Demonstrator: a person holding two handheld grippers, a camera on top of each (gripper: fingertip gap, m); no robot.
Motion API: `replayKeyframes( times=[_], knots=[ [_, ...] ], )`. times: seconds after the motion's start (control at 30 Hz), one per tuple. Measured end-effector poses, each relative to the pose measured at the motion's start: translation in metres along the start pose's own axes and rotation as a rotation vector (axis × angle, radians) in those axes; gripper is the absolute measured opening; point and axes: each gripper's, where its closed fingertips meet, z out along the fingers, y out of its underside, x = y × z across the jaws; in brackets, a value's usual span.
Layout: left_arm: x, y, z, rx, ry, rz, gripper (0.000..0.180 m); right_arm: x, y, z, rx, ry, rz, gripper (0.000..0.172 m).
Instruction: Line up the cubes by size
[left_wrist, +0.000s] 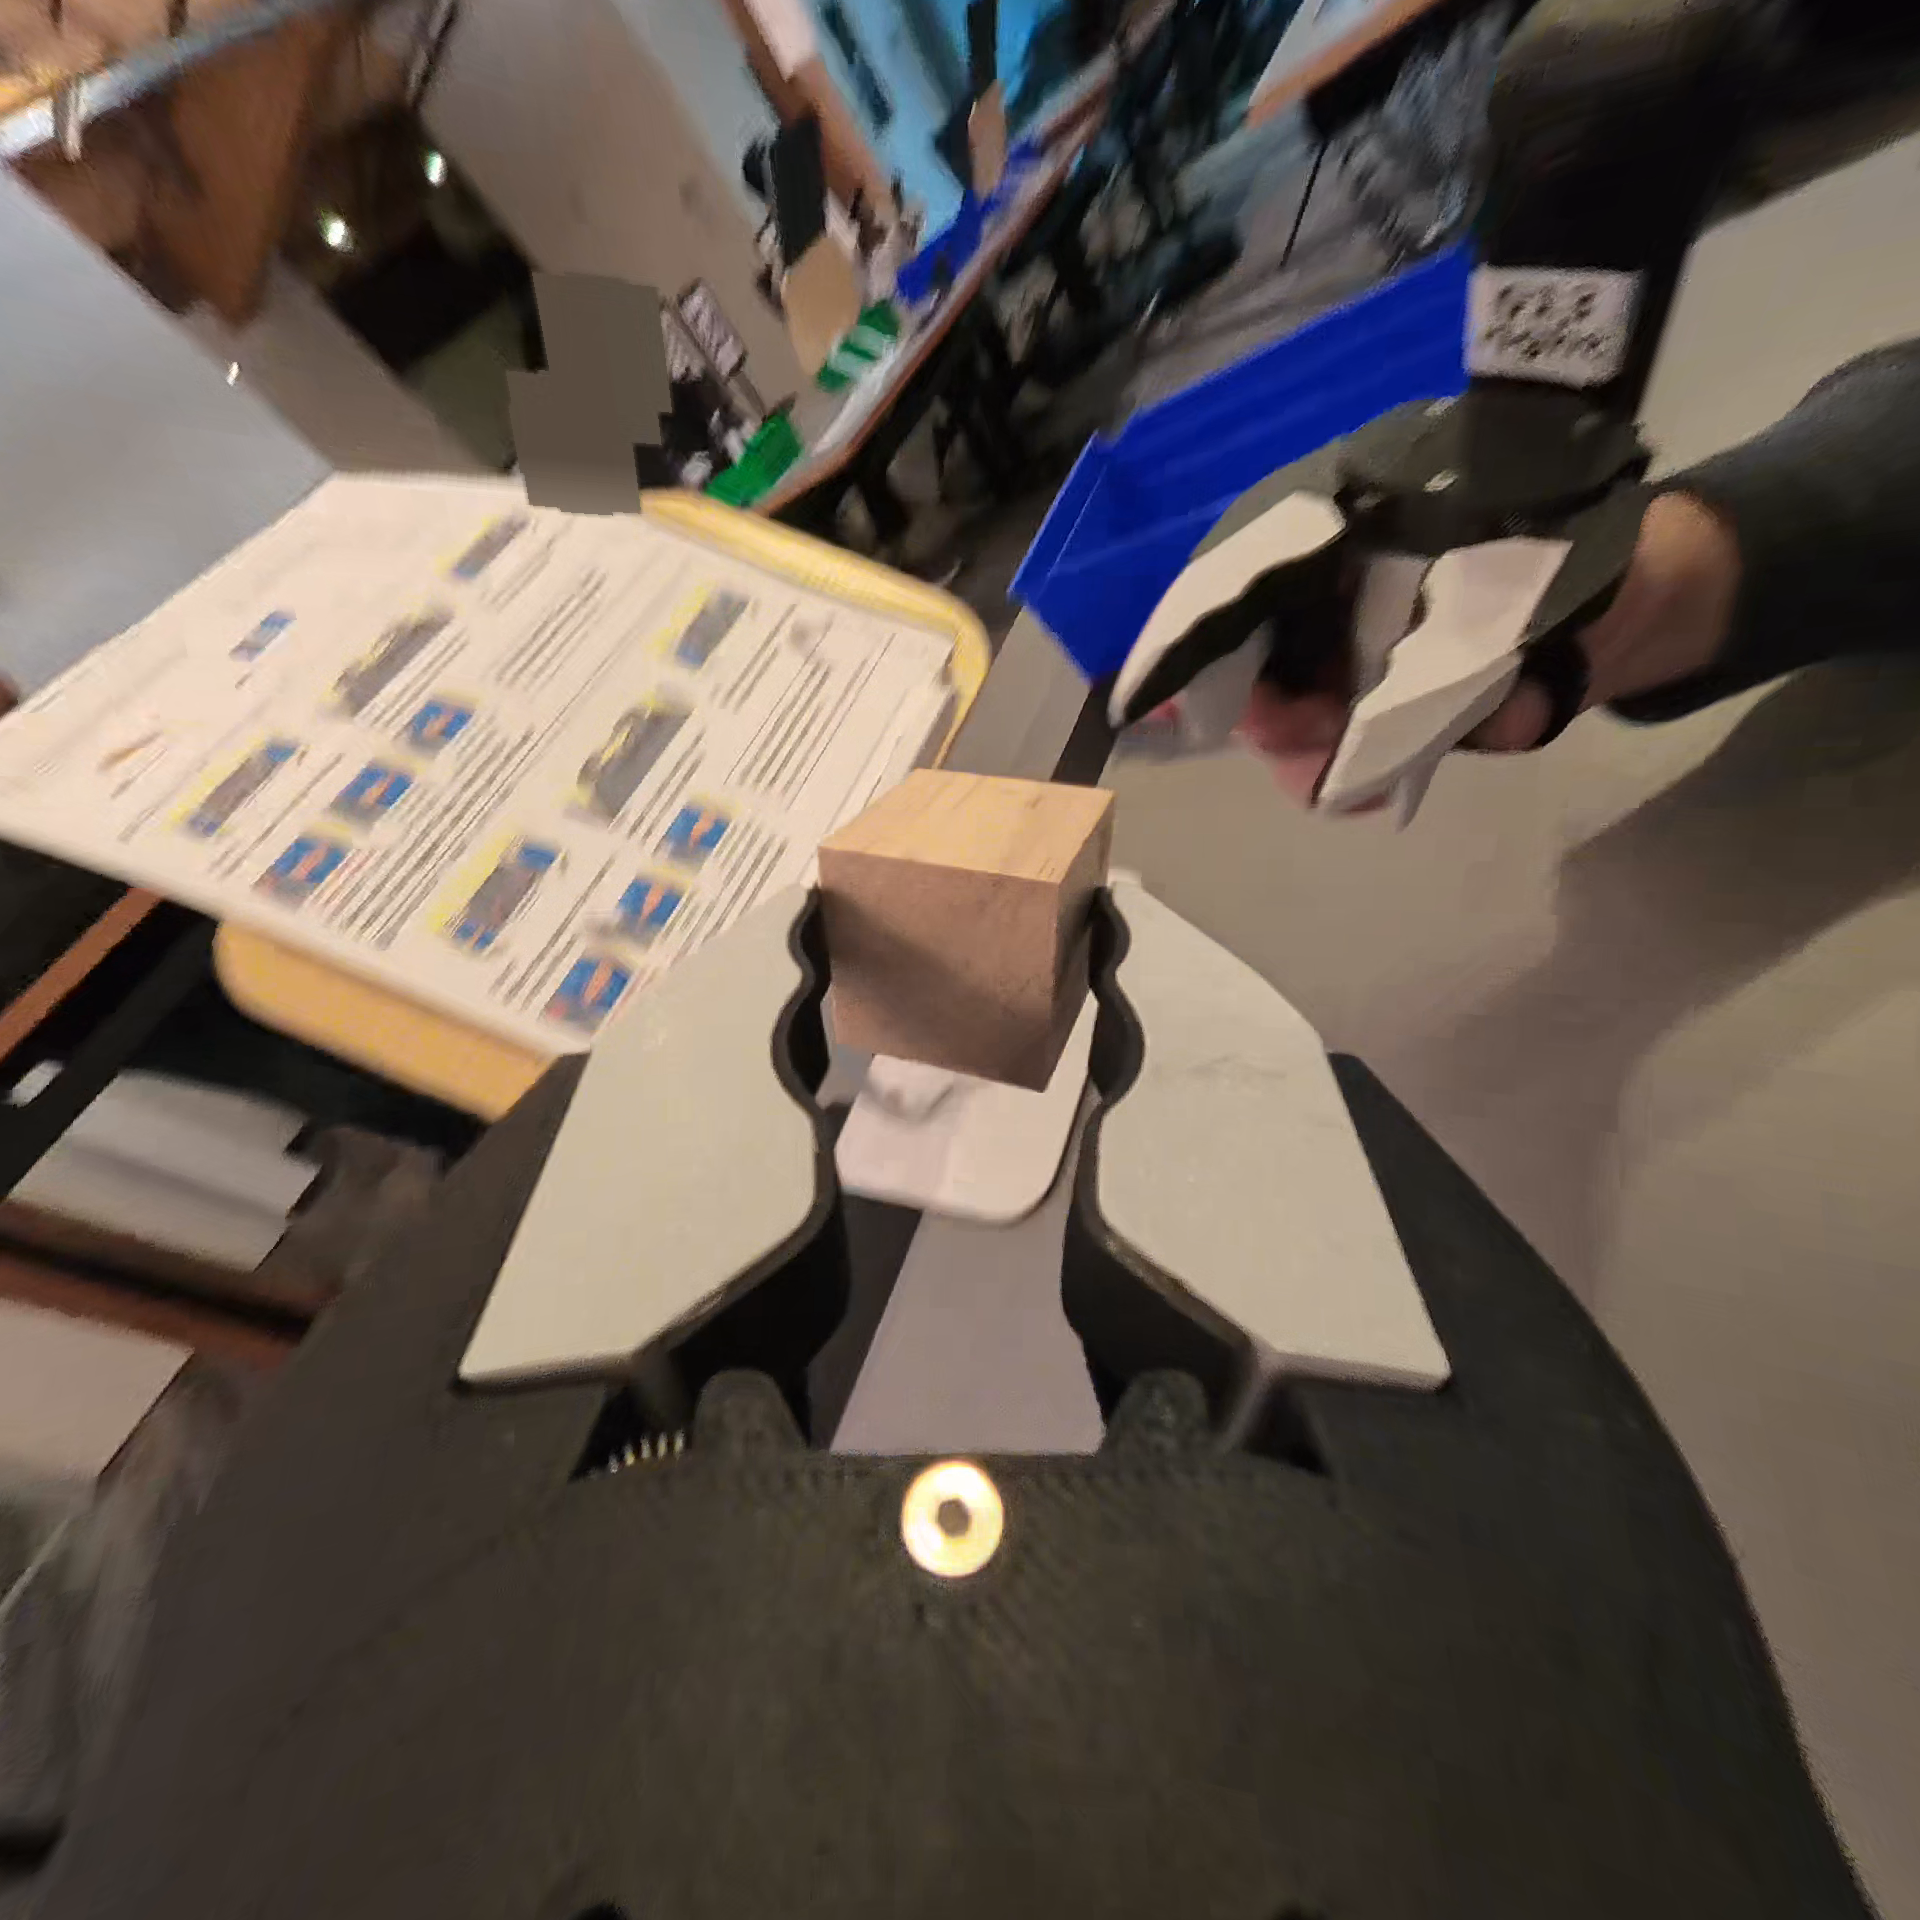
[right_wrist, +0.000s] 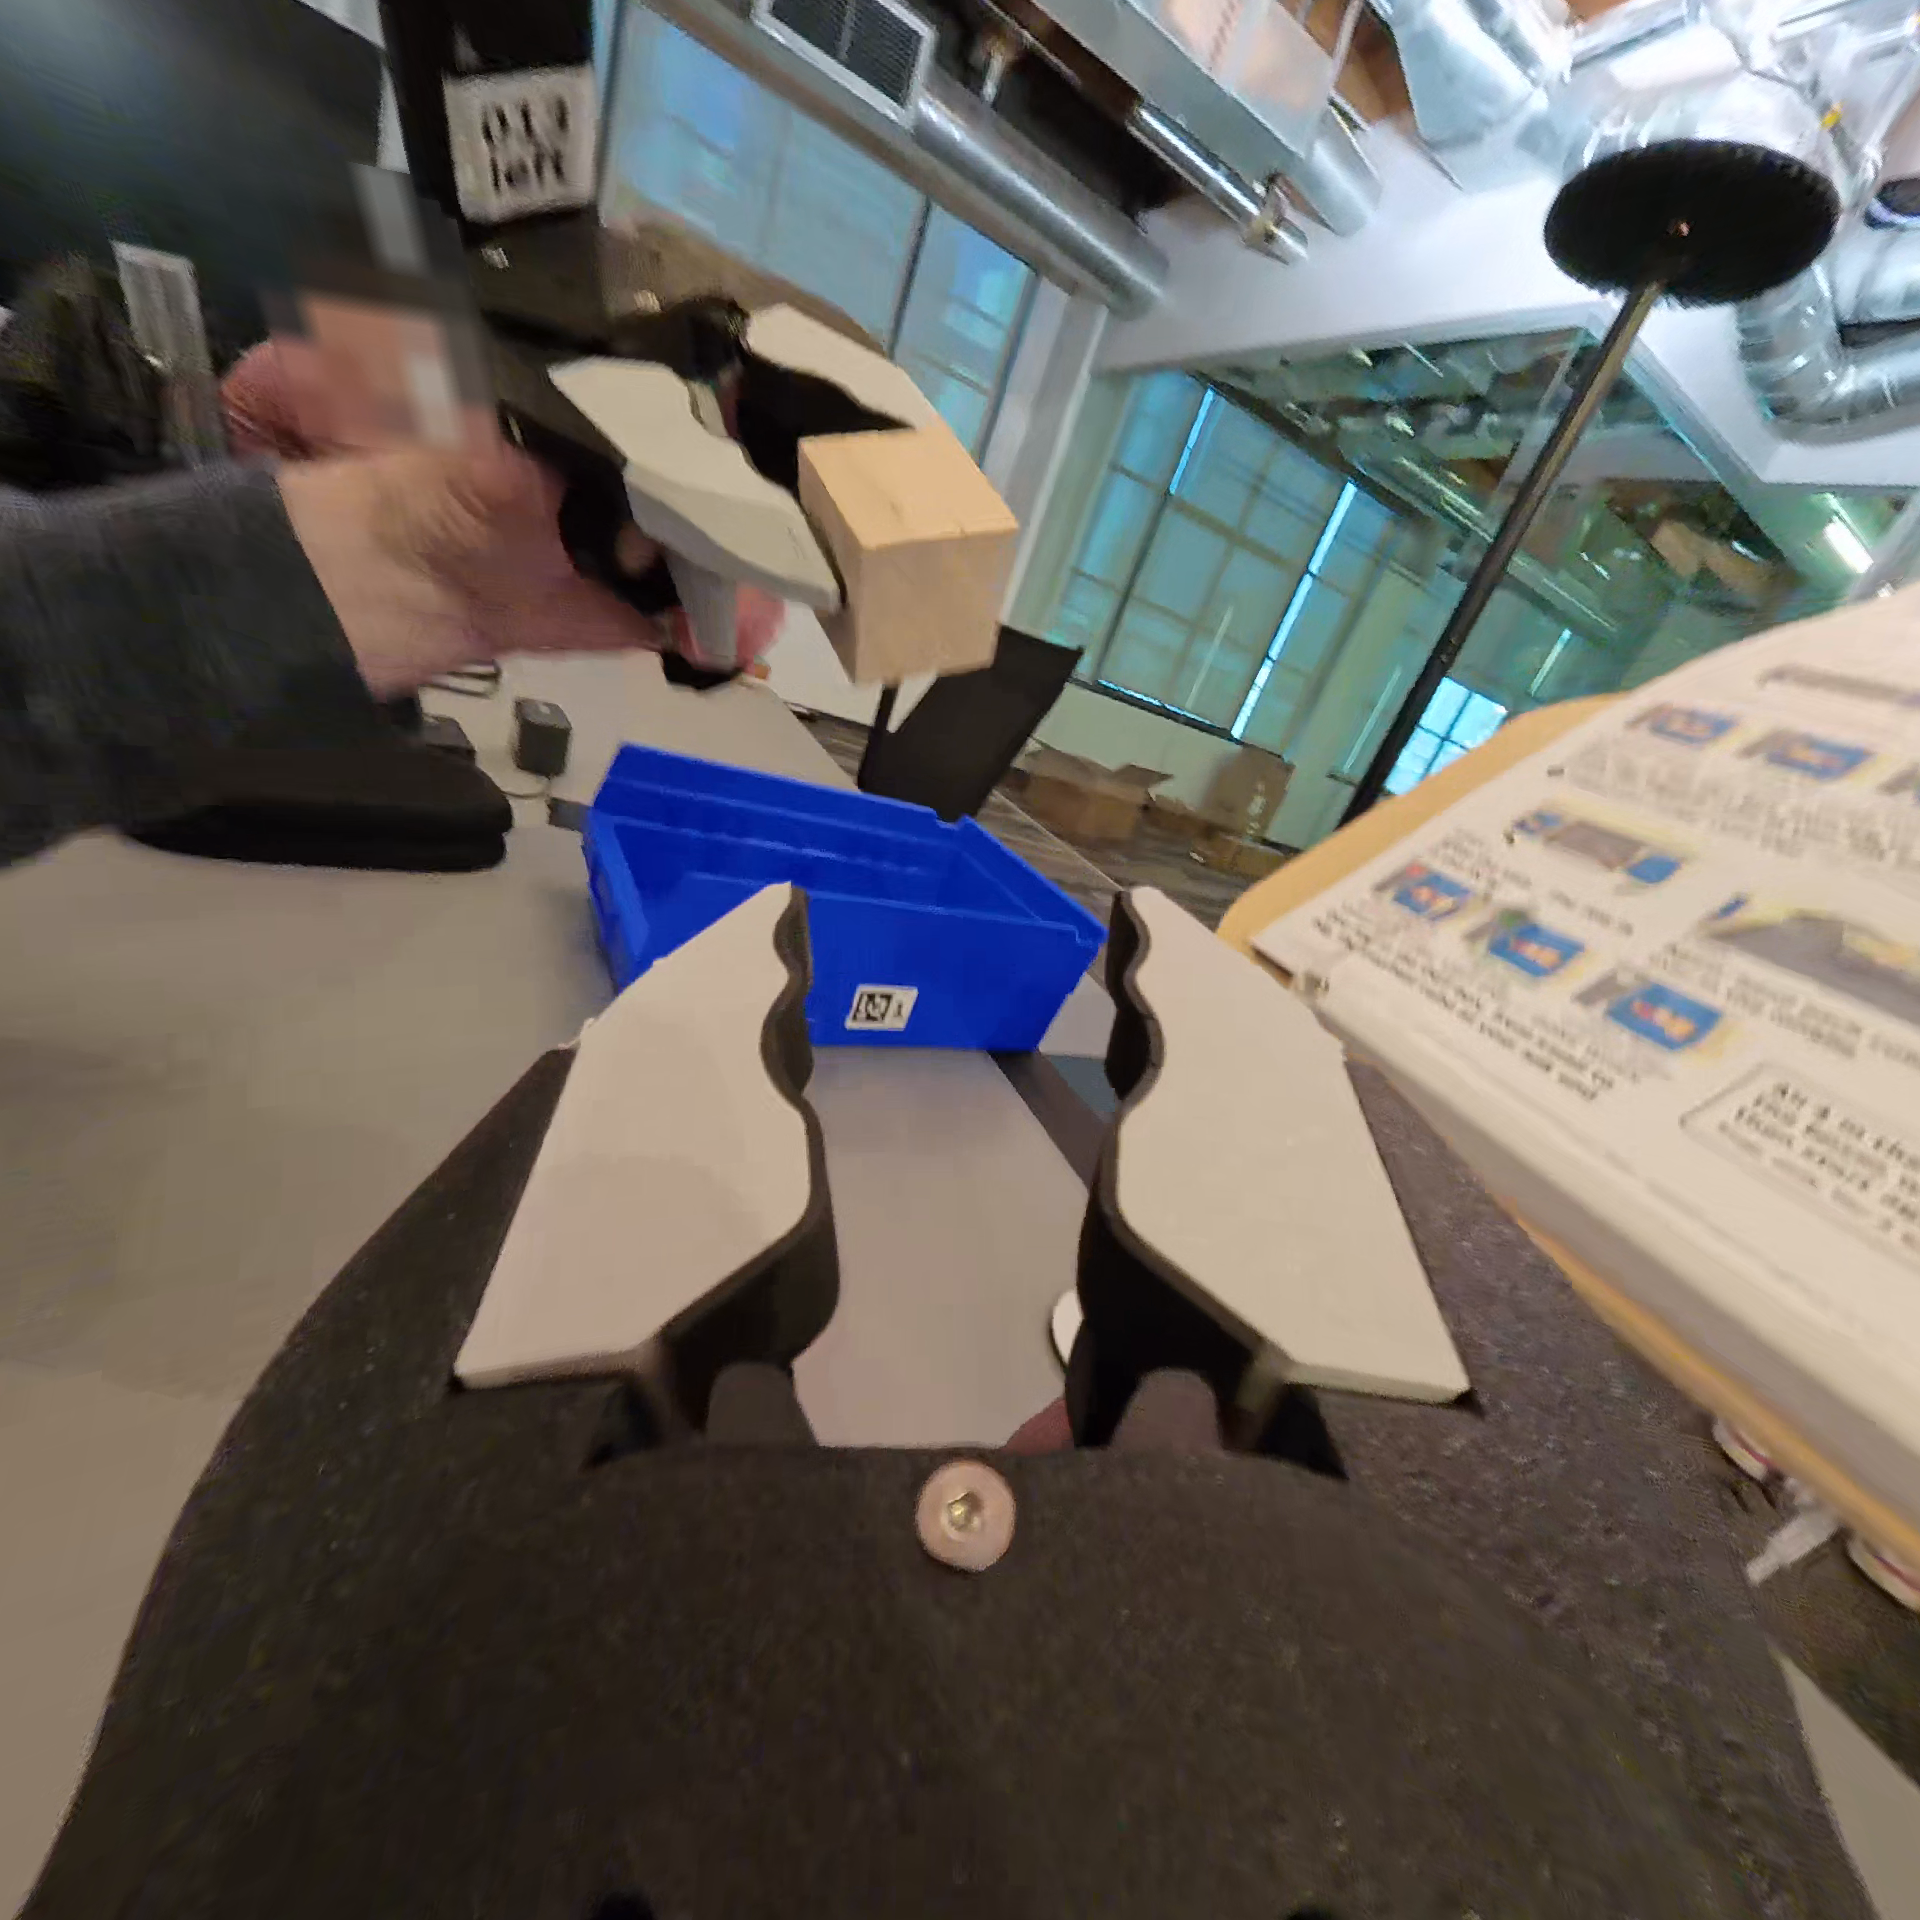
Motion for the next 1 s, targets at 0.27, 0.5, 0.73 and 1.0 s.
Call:
replayKeyframes(
  times=[0.27, 0.5, 0.73, 1.0],
  knots=[
    [0.047, -0.065, 0.07, 0.264, 0.165, -0.018, 0.047, 0.015, -0.05, -0.023, 0.015, -0.037, -0.127, 0.06],
    [0.045, -0.086, 0.074, 0.406, 0.215, -0.062, 0.047, 0.029, -0.058, -0.033, 0.019, 0.001, -0.184, 0.054],
    [0.05, -0.083, 0.075, 0.39, 0.226, -0.046, 0.047, 0.023, -0.057, -0.029, 0.008, 0.005, -0.205, 0.05],
    [0.06, -0.084, 0.079, 0.398, 0.267, -0.041, 0.047, 0.02, -0.058, -0.028, 0.017, -0.002, -0.204, 0.045]
  ],
)
